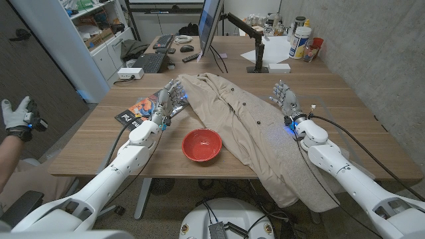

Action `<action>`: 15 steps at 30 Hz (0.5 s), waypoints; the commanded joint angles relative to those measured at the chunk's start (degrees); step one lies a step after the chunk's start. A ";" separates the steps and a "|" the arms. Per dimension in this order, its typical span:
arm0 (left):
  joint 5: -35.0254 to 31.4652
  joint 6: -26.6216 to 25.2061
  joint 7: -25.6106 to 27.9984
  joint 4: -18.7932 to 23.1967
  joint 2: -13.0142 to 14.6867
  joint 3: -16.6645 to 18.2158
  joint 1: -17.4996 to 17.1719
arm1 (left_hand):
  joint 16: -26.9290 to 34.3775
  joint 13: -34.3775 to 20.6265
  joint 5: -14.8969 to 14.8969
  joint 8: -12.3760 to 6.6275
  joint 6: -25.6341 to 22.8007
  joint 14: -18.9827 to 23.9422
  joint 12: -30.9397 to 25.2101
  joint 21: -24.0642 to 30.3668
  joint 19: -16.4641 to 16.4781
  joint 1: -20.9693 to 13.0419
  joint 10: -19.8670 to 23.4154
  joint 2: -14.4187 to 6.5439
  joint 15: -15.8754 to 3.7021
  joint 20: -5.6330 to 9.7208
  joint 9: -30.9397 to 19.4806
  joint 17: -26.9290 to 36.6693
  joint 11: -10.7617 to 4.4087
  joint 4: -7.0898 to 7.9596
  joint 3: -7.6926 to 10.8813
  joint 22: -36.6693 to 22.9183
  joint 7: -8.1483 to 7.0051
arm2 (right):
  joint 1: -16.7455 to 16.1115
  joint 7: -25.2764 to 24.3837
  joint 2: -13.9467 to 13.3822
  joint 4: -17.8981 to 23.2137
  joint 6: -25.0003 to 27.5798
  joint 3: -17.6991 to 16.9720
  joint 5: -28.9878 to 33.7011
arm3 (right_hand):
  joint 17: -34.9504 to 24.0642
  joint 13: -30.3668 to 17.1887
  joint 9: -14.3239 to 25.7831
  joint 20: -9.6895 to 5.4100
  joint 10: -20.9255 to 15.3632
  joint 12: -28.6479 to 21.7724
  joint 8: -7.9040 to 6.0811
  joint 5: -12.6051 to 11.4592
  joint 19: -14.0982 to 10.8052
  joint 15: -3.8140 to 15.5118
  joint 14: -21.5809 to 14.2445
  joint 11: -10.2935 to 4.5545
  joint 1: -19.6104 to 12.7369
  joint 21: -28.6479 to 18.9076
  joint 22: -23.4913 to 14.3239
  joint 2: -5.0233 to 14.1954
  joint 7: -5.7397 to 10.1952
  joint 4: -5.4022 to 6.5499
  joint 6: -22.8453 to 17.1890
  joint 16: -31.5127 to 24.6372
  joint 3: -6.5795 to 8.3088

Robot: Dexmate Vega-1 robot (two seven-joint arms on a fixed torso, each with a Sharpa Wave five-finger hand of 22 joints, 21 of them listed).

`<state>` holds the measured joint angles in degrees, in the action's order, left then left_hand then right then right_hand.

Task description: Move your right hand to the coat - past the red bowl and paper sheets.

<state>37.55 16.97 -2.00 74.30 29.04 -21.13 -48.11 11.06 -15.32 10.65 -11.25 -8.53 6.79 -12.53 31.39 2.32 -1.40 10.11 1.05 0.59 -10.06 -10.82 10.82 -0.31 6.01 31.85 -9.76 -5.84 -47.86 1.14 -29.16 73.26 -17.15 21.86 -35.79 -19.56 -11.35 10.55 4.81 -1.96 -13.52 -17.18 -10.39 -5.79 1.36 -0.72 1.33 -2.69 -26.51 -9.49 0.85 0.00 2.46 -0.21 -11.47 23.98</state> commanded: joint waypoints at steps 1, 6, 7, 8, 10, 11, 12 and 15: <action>0.15 0.42 -0.10 -0.28 -0.22 0.20 0.00 | 0.39 -0.07 0.33 -0.40 -0.77 0.64 -0.35 0.14 0.17 -0.53 0.55 0.02 -0.02 -0.44 -0.11 0.12 0.10 -0.10 0.41 -0.15 0.14 | 0.57 -0.41 0.07 -1.12 -0.08 0.85 1.65 | -0.22 -0.08 0.12 0.26 -0.48 -0.09 -0.12 -0.26 -0.44 0.24 -0.08 0.10 -0.37 -0.11 -0.18 -0.03 -0.46 -0.03 -0.03 -0.28 0.26; -0.03 0.74 -0.23 -0.52 -0.28 0.14 0.10 | 0.38 0.04 0.32 -0.33 -0.75 0.63 -0.37 0.00 0.23 -0.56 0.65 0.01 -0.03 -0.44 -0.06 0.10 0.08 -0.14 0.40 -0.16 0.04 | 0.62 -0.41 0.07 -1.13 0.02 0.88 1.65 | -0.13 -0.08 0.13 0.31 -0.52 -0.05 -0.01 -0.24 -0.48 0.23 -0.08 0.21 -0.34 0.02 -0.19 -0.04 -0.50 -0.07 -0.09 -0.31 0.16; -0.09 0.99 -0.34 -0.66 -0.32 0.12 0.14 | 0.38 0.06 0.32 -0.32 -0.75 0.63 -0.36 -0.02 0.24 -0.57 0.65 0.01 -0.05 -0.44 -0.05 0.10 0.05 -0.15 0.40 -0.16 0.04 | 0.61 -0.37 0.04 -1.06 0.14 0.87 1.57 | -0.12 -0.08 0.13 0.31 -0.53 -0.05 0.00 -0.24 -0.48 0.23 -0.07 0.21 -0.35 0.03 -0.19 -0.04 -0.47 -0.07 -0.08 -0.31 0.15; -0.10 1.03 -0.36 -0.68 -0.33 0.12 0.14 | 0.37 0.08 0.31 -0.31 -0.75 0.63 -0.36 -0.04 0.25 -0.57 0.66 0.00 -0.04 -0.44 -0.05 0.10 0.07 -0.16 0.40 -0.16 0.08 | 0.61 -0.36 0.04 -1.06 0.15 0.87 1.57 | -0.11 -0.08 0.13 0.31 -0.54 -0.04 0.02 -0.24 -0.49 0.23 -0.05 0.17 -0.34 0.06 -0.19 -0.03 -0.47 -0.08 -0.09 -0.31 0.13; -0.05 1.12 -0.43 -0.73 -0.38 0.13 0.15 | 0.38 0.13 0.31 -0.31 -0.82 0.66 -0.40 -0.10 0.27 -0.58 0.79 0.00 -0.09 -0.44 -0.03 0.09 0.03 -0.18 0.39 -0.16 0.03 | 0.51 -0.42 0.02 -0.84 0.21 0.77 1.40 | -0.07 -0.08 0.13 0.33 -0.55 -0.02 0.08 -0.23 -0.52 0.18 -0.02 0.12 -0.33 0.11 -0.19 -0.01 -0.49 -0.09 -0.10 -0.32 0.10; -0.05 1.13 -0.44 -0.74 -0.38 0.13 0.15 | 0.39 0.17 0.30 -0.28 -0.80 0.69 -0.39 -0.13 0.32 -0.58 0.80 0.01 -0.04 -0.40 -0.01 0.08 -0.02 -0.19 0.38 -0.16 0.03 | 0.51 -0.43 0.02 -0.83 0.23 0.77 1.39 | -0.06 -0.09 0.13 0.33 -0.56 -0.01 0.10 -0.23 -0.52 0.18 -0.01 0.06 -0.31 0.14 -0.19 0.00 -0.46 -0.08 -0.12 -0.32 0.08; -0.05 1.13 -0.44 -0.74 -0.38 0.13 0.15 | 0.38 0.19 0.30 -0.28 -0.81 0.67 -0.40 -0.16 0.33 -0.59 0.83 0.01 -0.07 -0.40 0.00 0.08 0.04 -0.20 0.38 -0.16 0.04 | 0.51 -0.43 0.02 -0.82 0.24 0.77 1.39 | -0.05 -0.09 0.13 0.33 -0.59 -0.01 0.11 -0.23 -0.53 0.20 0.02 0.09 -0.30 0.16 -0.19 0.01 -0.45 -0.08 -0.13 -0.32 0.06; -0.17 1.29 -0.52 -0.86 -0.38 0.09 0.21 | 0.38 0.24 0.29 -0.24 -0.80 0.70 -0.40 -0.21 0.41 -0.59 0.87 0.01 -0.09 -0.28 0.02 0.07 -0.02 -0.22 0.37 -0.16 0.01 | 0.46 -0.50 -0.20 -0.60 0.07 0.79 1.71 | 0.00 -0.09 0.14 0.36 -0.62 0.01 0.18 -0.22 -0.56 0.18 0.02 0.18 -0.29 0.23 -0.19 0.02 -0.46 -0.10 -0.16 -0.33 0.01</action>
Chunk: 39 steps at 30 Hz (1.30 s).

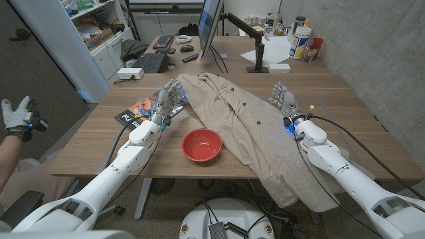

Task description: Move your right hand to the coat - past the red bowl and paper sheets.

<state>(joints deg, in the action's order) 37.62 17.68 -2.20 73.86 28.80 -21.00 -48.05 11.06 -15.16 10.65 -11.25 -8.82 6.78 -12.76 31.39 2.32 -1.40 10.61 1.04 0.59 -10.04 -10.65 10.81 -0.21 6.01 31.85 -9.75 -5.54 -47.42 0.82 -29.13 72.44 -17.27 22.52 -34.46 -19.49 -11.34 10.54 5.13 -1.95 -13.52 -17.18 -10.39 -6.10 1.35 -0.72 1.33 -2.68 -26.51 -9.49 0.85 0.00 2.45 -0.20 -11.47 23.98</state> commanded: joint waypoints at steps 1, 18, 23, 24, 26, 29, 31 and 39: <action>-0.28 0.66 -0.19 -0.43 -0.22 -0.03 0.14 | 0.38 0.10 0.29 -0.25 -0.54 0.70 -0.18 -0.23 0.44 -0.60 0.43 0.01 -0.11 -0.14 -0.14 0.08 -0.06 -0.23 0.36 -0.17 -0.30 | -0.14 -0.19 -0.38 0.67 0.15 -0.02 0.27 | -0.05 -0.09 0.15 0.06 -0.61 0.03 0.19 -0.22 -0.25 0.19 -0.02 0.17 -0.27 0.26 -0.20 0.02 -0.47 -0.10 -0.21 -0.37 -0.01; -0.80 0.97 0.03 -0.48 -0.18 -0.18 0.15 | 0.37 0.42 0.26 -0.16 -0.72 0.73 -0.17 -0.64 0.63 -0.59 0.60 0.02 -0.17 0.14 -0.04 0.05 -0.10 -0.31 0.28 -0.17 -0.29 | -0.72 -0.93 -1.53 2.41 0.17 -0.33 1.10 | 0.38 -0.11 0.16 0.12 -1.34 -0.04 0.40 -0.21 -0.33 0.20 0.11 0.05 -0.48 0.82 -0.21 0.20 -0.18 -0.42 -0.97 -0.39 -0.21; -1.63 3.62 -0.35 -1.91 -0.88 -0.24 0.46 | -0.24 0.78 0.19 -0.14 -1.11 -0.89 -0.13 -1.45 0.01 -0.54 0.72 0.43 -0.37 1.39 0.03 0.00 -0.07 -0.50 -0.01 -0.16 -0.34 | -0.69 -1.86 -2.49 3.49 0.69 0.11 2.88 | 0.61 -0.12 0.17 0.32 -1.40 0.04 0.55 -0.20 -0.14 0.51 0.59 -0.23 -0.67 1.16 -0.22 0.25 -0.01 -0.63 -1.19 -0.21 -0.25; -1.63 3.65 -0.36 -1.93 -0.88 -0.24 0.47 | -0.28 0.84 0.17 -0.13 -1.16 -1.06 -0.14 -1.58 -0.05 -0.51 0.78 0.56 -0.37 1.62 0.05 0.00 -0.14 -0.54 -0.10 -0.15 -0.33 | -0.69 -1.86 -2.49 3.49 0.70 0.11 2.88 | 0.66 -0.12 0.17 0.37 -1.47 0.03 0.59 -0.20 -0.12 0.46 0.64 -0.23 -0.72 1.21 -0.22 0.25 0.00 -0.68 -1.19 -0.19 -0.26; -1.40 4.50 -0.79 -2.35 -1.18 -0.11 0.46 | -0.29 0.94 0.14 -0.25 -1.59 -1.22 -0.18 -1.83 -0.25 -0.42 0.95 0.87 -0.56 2.06 0.06 -0.01 -0.19 -0.60 -0.30 -0.15 -0.28 | -0.76 -2.51 -2.78 3.96 0.62 0.19 3.71 | 0.74 -0.13 0.17 0.37 -1.52 0.04 0.63 -0.19 -0.13 0.51 0.68 -0.29 -0.80 1.29 -0.22 0.24 0.04 -0.77 -1.30 -0.18 -0.27; -1.92 5.13 -0.44 -2.59 -1.26 -0.14 0.45 | -0.26 1.06 0.11 -0.25 -1.79 -1.31 -0.25 -2.10 -0.36 -0.30 1.20 1.34 -0.80 2.31 0.08 -0.01 -0.42 -0.68 -0.59 -0.13 -0.26 | -1.04 -3.13 -3.22 4.78 0.65 0.02 4.22 | 0.86 -0.13 0.17 0.38 -1.64 0.04 0.68 -0.18 -0.08 0.66 0.74 -0.37 -0.90 1.43 -0.22 0.19 0.07 -0.90 -1.44 -0.16 -0.30; -2.03 5.34 -0.27 -2.63 -1.34 -0.11 0.44 | -0.25 1.12 0.09 -0.26 -1.92 -1.37 -0.31 -2.27 -0.49 -0.22 1.38 1.66 -0.85 2.33 0.09 -0.01 -0.39 -0.74 -0.79 -0.13 -0.33 | -1.51 -4.29 -3.78 5.81 0.84 -0.11 5.13 | 0.96 -0.14 0.17 0.42 -1.83 0.00 0.69 -0.17 -0.09 0.67 0.71 -0.41 -0.96 1.53 -0.22 0.15 0.17 -0.99 -1.64 -0.17 -0.33; -2.33 6.06 -0.42 -2.99 -1.46 -0.19 0.54 | -0.17 1.30 0.05 -0.28 -2.26 -1.41 -0.37 -2.68 -0.60 0.02 1.65 2.57 -1.00 2.15 0.11 -0.02 -0.59 -0.88 -1.37 -0.12 -0.37 | -2.21 -6.00 -4.52 7.49 1.06 -0.40 6.49 | 1.22 -0.15 0.18 0.36 -2.13 -0.01 0.71 -0.15 -0.11 0.84 0.66 -0.55 -1.21 1.79 -0.23 0.17 0.27 -1.26 -2.17 -0.20 -0.35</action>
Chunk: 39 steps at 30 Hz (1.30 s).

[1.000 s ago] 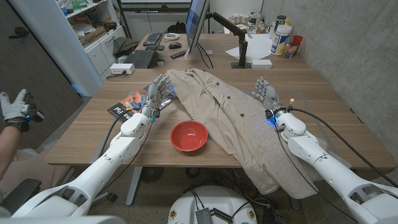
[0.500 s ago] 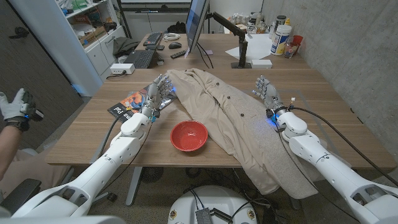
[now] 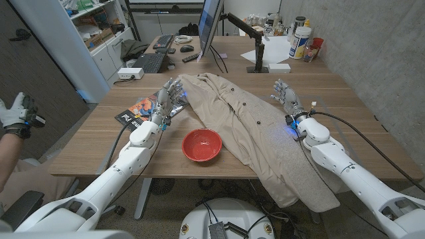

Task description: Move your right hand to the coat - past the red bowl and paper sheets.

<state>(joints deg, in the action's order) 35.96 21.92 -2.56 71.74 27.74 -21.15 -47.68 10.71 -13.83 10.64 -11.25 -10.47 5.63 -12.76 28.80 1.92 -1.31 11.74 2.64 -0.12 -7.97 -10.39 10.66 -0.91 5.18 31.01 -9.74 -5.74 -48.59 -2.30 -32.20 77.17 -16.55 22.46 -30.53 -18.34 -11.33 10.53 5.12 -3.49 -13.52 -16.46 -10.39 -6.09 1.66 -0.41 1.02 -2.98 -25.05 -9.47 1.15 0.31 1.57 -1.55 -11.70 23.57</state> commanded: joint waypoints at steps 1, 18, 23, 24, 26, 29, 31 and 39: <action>-0.67 1.83 -0.06 -0.88 -0.41 -0.05 0.16 | 0.19 0.00 0.05 -0.29 -0.68 -0.25 -0.38 -0.13 -0.18 -0.05 0.57 1.07 -0.29 0.06 -0.15 0.13 0.11 -0.06 -0.59 -0.13 -0.10 | -1.04 -2.88 -1.44 2.76 0.35 -0.35 2.57 | 0.11 -0.16 0.19 0.30 -0.62 -0.01 -0.01 -0.16 -0.14 0.54 0.34 -0.25 -0.97 0.38 -0.24 -0.12 -0.01 -0.44 -0.94 0.02 0.06; -0.97 2.47 0.85 -0.84 -0.70 0.14 -0.06 | -0.02 0.62 0.26 -0.21 -1.49 -1.15 -0.38 -1.83 -0.86 -0.14 0.98 2.14 -1.49 4.18 -0.13 -0.04 0.06 -0.39 -1.48 -0.04 0.28 | -0.97 -5.30 -3.23 5.32 1.02 0.99 8.55 | 0.82 -0.16 0.19 -0.31 -0.63 0.27 0.38 -0.07 0.33 0.66 0.81 -0.35 -1.66 1.28 -0.22 -0.43 0.09 -1.29 -1.49 0.22 -0.05; -1.15 3.47 1.48 -1.11 -1.18 0.35 -0.21 | -0.26 0.78 0.33 -0.13 -1.54 -2.01 -0.12 -2.42 -1.28 -0.29 0.42 2.06 -1.73 4.61 -0.13 -0.11 0.12 -0.48 -1.52 -0.01 0.33 | -0.88 -5.29 -3.60 5.93 0.73 1.31 9.80 | 0.97 -0.15 0.19 -0.59 -0.57 0.36 0.50 -0.05 0.44 0.62 0.92 -0.35 -1.72 1.50 -0.22 -0.55 0.15 -1.45 -1.55 0.24 -0.14; -1.18 3.52 1.51 -1.14 -1.20 0.36 -0.20 | -0.34 0.84 0.35 -0.11 -1.58 -2.33 0.05 -2.62 -1.37 -0.35 0.00 2.03 -1.86 4.75 -0.13 -0.13 0.08 -0.51 -1.53 0.00 0.36 | -0.89 -5.26 -3.59 5.92 0.70 1.30 9.81 | 1.00 -0.15 0.19 -0.59 -0.53 0.38 0.52 -0.04 0.43 0.63 0.94 -0.30 -1.73 1.53 -0.22 -0.57 0.15 -1.47 -1.59 0.25 -0.15; -1.51 4.34 2.23 -1.36 -1.61 0.50 -0.31 | -0.46 0.94 0.38 -0.09 -1.70 -2.94 0.30 -2.97 -1.50 -0.46 -0.62 1.95 -2.09 5.36 -0.13 -0.17 -0.02 -0.59 -1.55 0.01 0.48 | -0.83 -4.93 -3.45 5.82 0.51 1.27 9.54 | 1.07 -0.15 0.19 -0.66 -0.54 0.41 0.59 -0.03 0.50 0.63 0.97 -0.25 -1.75 1.64 -0.21 -0.62 0.12 -1.54 -1.59 0.24 -0.21; -1.61 4.77 2.55 -1.49 -1.83 0.60 -0.36 | -0.54 1.09 0.41 -0.09 -1.92 -3.60 0.64 -3.41 -1.56 -0.62 -1.55 1.84 -2.28 6.18 -0.12 -0.21 -0.21 -0.70 -1.56 0.03 0.63 | -0.74 -4.75 -3.47 5.78 0.30 1.31 9.73 | 1.19 -0.15 0.20 -0.81 -0.48 0.49 0.70 -0.01 0.64 0.67 1.06 -0.25 -1.78 1.84 -0.21 -0.70 0.12 -1.65 -1.61 0.26 -0.28; -1.62 4.81 2.56 -1.52 -1.84 0.60 -0.36 | -0.57 1.12 0.42 -0.08 -1.96 -3.79 0.65 -3.51 -1.56 -0.66 -1.60 1.81 -2.27 6.24 -0.12 -0.22 -0.22 -0.73 -1.55 0.03 0.67 | -0.74 -4.73 -3.45 5.77 0.28 1.29 9.75 | 1.24 -0.14 0.20 -0.83 -0.34 0.56 0.73 0.00 0.65 0.70 1.07 -0.20 -1.79 1.91 -0.21 -0.74 0.14 -1.69 -1.67 0.25 -0.32; -3.68 6.51 4.02 -2.00 -1.95 0.40 -0.31 | -0.54 1.24 0.45 -0.01 -2.00 -4.14 0.81 -3.95 -1.73 -0.83 -2.11 1.68 -2.39 6.17 -0.12 -0.26 -0.08 -0.85 -1.54 0.04 0.53 | -0.51 -5.02 -3.85 6.61 0.64 1.64 11.22 | 1.49 -0.13 0.21 -1.31 -0.10 0.77 0.95 0.03 1.04 0.76 1.51 -0.25 -1.74 2.40 -0.19 -0.88 0.17 -1.85 -1.77 0.37 -0.53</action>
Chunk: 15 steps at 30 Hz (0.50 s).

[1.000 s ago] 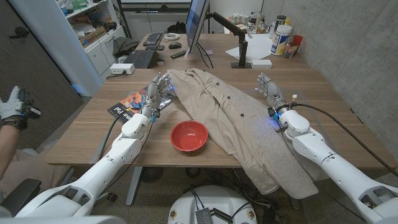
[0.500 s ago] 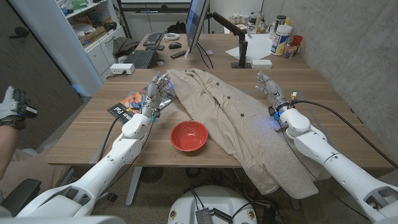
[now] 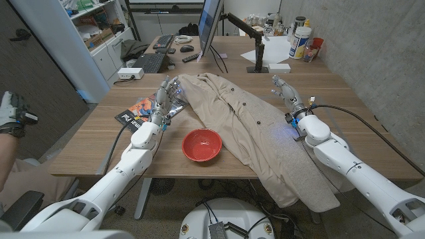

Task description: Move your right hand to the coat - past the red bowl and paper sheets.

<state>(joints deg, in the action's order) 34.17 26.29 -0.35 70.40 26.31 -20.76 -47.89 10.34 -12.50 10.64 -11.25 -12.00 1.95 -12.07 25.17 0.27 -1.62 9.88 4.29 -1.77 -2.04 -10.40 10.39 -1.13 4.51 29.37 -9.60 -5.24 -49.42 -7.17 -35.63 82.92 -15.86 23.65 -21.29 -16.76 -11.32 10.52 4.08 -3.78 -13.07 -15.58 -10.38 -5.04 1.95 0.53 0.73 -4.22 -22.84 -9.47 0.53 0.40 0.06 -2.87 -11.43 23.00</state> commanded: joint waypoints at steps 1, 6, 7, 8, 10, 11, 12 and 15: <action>-1.90 2.15 1.81 -0.67 -0.52 0.00 -0.10 | -0.15 -0.07 0.45 -0.02 -0.50 -0.49 0.13 -0.37 -0.11 -0.53 -0.29 0.02 -0.71 0.20 -0.10 0.00 0.13 -0.19 0.09 -0.10 0.07 | 0.31 -0.15 -0.41 0.86 -0.05 0.44 1.99 | -0.06 -0.13 0.22 -0.31 0.21 0.33 0.09 0.03 0.00 0.49 0.59 0.09 -0.49 0.22 -0.19 -0.26 0.05 -0.35 -0.45 0.10 0.01; -2.76 3.02 3.17 -0.63 -0.75 0.17 -0.35 | -0.20 -0.01 0.46 -0.01 -0.59 -0.83 0.17 -0.62 -0.23 -0.60 -0.50 -0.02 -0.71 0.04 -0.10 -0.02 0.03 -0.26 0.08 -0.10 -0.05 | 0.65 -0.25 -0.69 1.59 0.50 1.01 3.35 | 0.03 -0.12 0.22 -0.31 0.39 0.45 0.20 0.04 0.12 0.55 0.75 0.10 -0.42 0.42 -0.19 -0.28 0.03 -0.37 -0.47 0.12 -0.09; -2.77 3.02 3.18 -0.64 -0.75 0.17 -0.35 | -0.20 -0.01 0.46 -0.01 -0.59 -0.84 0.17 -0.63 -0.22 -0.61 -0.50 -0.02 -0.71 0.04 -0.10 -0.02 0.03 -0.26 0.08 -0.10 -0.03 | 0.64 -0.24 -0.68 1.60 0.51 1.00 3.35 | 0.04 -0.12 0.22 -0.29 0.37 0.44 0.22 0.04 0.19 0.55 0.79 0.11 -0.42 0.46 -0.19 -0.27 0.02 -0.38 -0.47 0.12 -0.10; -4.77 4.16 4.52 -1.03 -0.63 0.01 -0.24 | -0.21 0.00 0.46 -0.01 -0.60 -0.91 0.19 -0.67 -0.22 -0.62 -0.56 -0.03 -0.76 0.01 -0.10 -0.02 0.03 -0.27 0.08 -0.10 -0.06 | 0.80 -0.45 -0.82 1.95 0.74 1.33 4.21 | 0.07 -0.12 0.22 -0.34 0.46 0.50 0.25 0.04 0.29 0.56 0.84 0.10 -0.40 0.55 -0.19 -0.27 0.04 -0.39 -0.49 0.13 -0.12; -4.94 4.31 4.66 -1.13 -0.66 -0.02 -0.21 | -0.19 0.02 0.46 0.00 -0.61 -0.92 0.20 -0.72 -0.23 -0.64 -0.61 -0.04 -0.76 -0.05 -0.10 -0.02 -0.02 -0.29 0.08 -0.10 -0.04 | 0.79 -0.48 -0.81 1.97 0.78 1.32 4.27 | 0.12 -0.12 0.23 -0.36 0.60 0.57 0.32 0.04 0.32 0.53 1.09 0.06 -0.38 0.65 -0.19 -0.25 0.04 -0.40 -0.47 0.20 -0.17; -7.18 5.96 5.84 -1.79 -0.62 -0.27 0.00 | -0.18 0.03 0.46 0.00 -0.63 -0.92 0.20 -0.75 -0.23 -0.64 -0.61 -0.04 -0.80 -0.08 -0.10 -0.02 -0.01 -0.30 0.08 -0.10 -0.05 | 0.93 -1.98 -1.36 2.99 2.14 1.85 6.74 | 0.14 -0.11 0.23 -0.38 0.71 0.63 0.35 0.05 0.36 0.56 1.10 0.06 -0.36 0.70 -0.19 -0.24 0.08 -0.40 -0.47 0.20 -0.19; -7.36 6.18 5.96 -1.95 -0.68 -0.29 0.05 | -0.16 0.04 0.46 -0.02 -0.70 -0.91 0.19 -0.78 -0.22 -0.65 -0.62 -0.05 -0.80 -0.08 -0.10 -0.03 0.01 -0.31 0.08 -0.10 -0.12 | 0.92 -2.13 -1.37 3.09 2.34 1.85 6.87 | 0.19 -0.11 0.23 -0.42 0.85 0.70 0.41 0.05 0.35 0.54 1.30 0.11 -0.35 0.76 -0.18 -0.23 0.08 -0.42 -0.44 0.25 -0.22; -8.47 6.88 6.65 -1.98 -0.64 -0.46 0.03 | -0.13 0.06 0.46 -0.01 -0.71 -0.93 0.16 -0.86 -0.23 -0.68 -0.58 -0.05 -0.84 -0.12 -0.10 -0.03 -0.04 -0.34 0.07 -0.10 -0.15 | 1.00 -2.28 -1.47 3.39 2.71 1.95 7.34 | 0.28 -0.10 0.23 -0.46 1.20 0.86 0.55 0.05 0.35 0.55 1.50 0.09 -0.31 0.90 -0.18 -0.21 0.15 -0.46 -0.38 0.29 -0.29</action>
<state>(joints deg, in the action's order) 30.53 29.67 3.06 69.72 25.75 -20.69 -48.06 10.31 -12.48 10.64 -11.25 -12.09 1.35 -12.08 24.35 0.27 -1.62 9.35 4.29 -1.77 -2.05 -10.41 10.39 -1.23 4.51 29.38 -9.60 -5.34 -48.85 -7.43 -36.35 84.56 -15.65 24.64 -18.56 -16.48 -11.32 10.52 3.88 -2.92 -12.34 -15.25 -10.38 -4.84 1.76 1.57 0.91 -4.21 -22.01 -9.47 0.53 0.40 -0.24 -2.87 -11.23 22.70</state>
